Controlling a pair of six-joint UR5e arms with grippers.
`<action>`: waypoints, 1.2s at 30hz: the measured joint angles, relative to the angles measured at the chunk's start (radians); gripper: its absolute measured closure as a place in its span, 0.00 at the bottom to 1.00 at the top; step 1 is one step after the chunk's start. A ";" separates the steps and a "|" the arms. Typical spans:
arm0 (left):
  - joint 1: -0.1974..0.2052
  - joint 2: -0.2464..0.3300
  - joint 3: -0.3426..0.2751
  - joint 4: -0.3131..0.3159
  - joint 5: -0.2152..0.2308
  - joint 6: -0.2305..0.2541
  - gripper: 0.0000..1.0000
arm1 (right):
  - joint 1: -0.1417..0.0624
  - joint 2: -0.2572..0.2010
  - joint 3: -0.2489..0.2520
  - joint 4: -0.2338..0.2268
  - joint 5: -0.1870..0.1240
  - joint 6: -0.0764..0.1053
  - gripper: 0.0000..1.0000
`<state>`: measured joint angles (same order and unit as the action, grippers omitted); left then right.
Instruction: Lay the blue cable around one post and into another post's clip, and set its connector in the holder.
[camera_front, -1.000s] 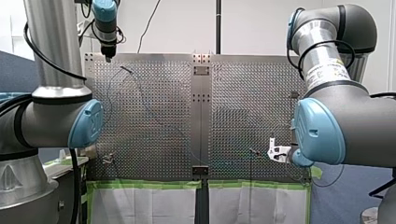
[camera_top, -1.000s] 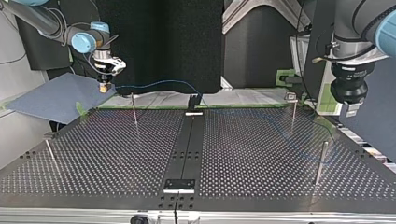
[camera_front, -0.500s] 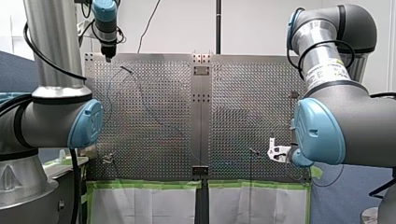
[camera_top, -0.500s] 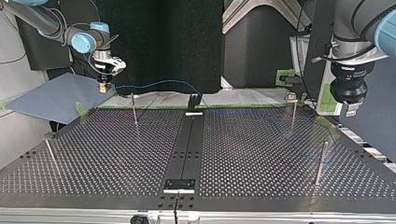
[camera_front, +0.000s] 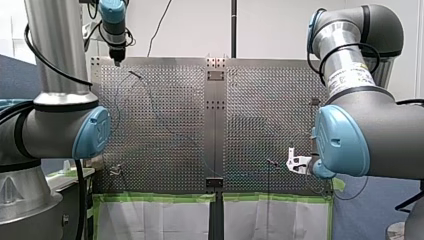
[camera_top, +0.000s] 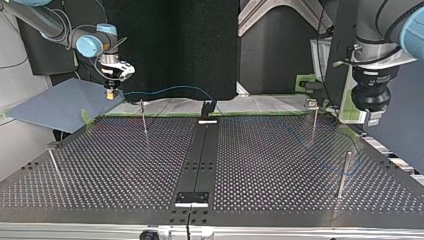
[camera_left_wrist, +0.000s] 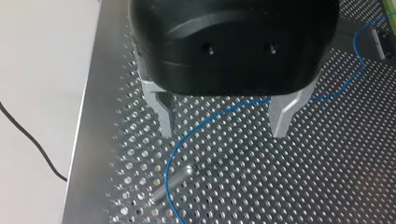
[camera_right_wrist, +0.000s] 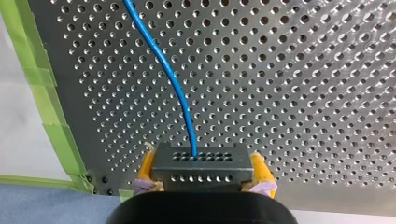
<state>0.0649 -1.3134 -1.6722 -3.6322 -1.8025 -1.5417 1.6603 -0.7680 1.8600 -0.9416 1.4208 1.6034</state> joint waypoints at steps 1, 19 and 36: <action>-0.001 0.002 -0.005 0.006 0.007 -0.002 0.01 | 0.000 0.000 0.000 0.002 0.000 0.000 0.97; -0.085 0.043 -0.171 0.177 0.179 -0.127 0.01 | 0.001 -0.005 0.000 0.028 0.043 -0.005 0.97; -0.236 -0.088 -0.323 0.328 0.222 -0.249 0.01 | 0.007 -0.027 0.001 0.062 0.095 -0.012 0.97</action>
<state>-0.1709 -1.4009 -1.9949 -3.3037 -1.5805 -1.7908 1.6670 -0.7947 1.8606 -0.8800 1.5159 1.5911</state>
